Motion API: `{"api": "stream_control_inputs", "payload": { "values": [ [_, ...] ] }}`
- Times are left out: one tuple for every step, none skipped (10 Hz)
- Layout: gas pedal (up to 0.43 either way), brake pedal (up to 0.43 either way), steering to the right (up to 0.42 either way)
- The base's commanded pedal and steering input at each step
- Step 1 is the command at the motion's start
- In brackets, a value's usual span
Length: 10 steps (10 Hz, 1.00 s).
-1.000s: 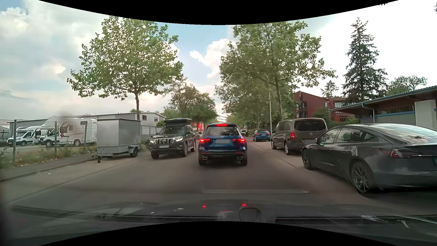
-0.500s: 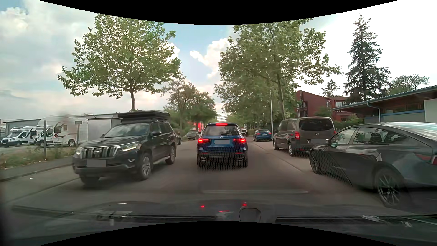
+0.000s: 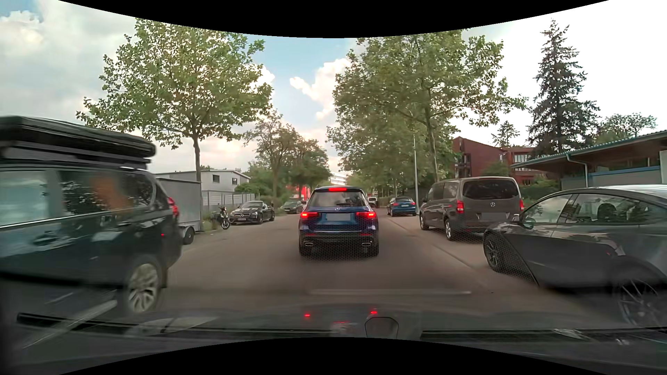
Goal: Follow the waypoints while adhering to traffic rules and regulations
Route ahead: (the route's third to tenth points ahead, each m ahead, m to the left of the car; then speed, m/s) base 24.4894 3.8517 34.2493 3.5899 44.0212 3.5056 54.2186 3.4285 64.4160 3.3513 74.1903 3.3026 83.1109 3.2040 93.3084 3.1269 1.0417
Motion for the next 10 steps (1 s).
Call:
{"api": "stream_control_inputs", "payload": {
  "values": [
    [0.0, 0.11, -0.001],
    [0.0, 0.091, 0.0],
    [0.0, 0.073, 0.0],
    [0.0, 0.073, -0.001],
    [0.0, 0.061, 0.0],
    [0.0, 0.055, 0.0],
    [0.0, 0.055, 0.0],
    [0.0, 0.061, 0.0],
    [0.0, 0.061, 0.0],
    [0.0, 0.061, 0.0]
  ]
}}
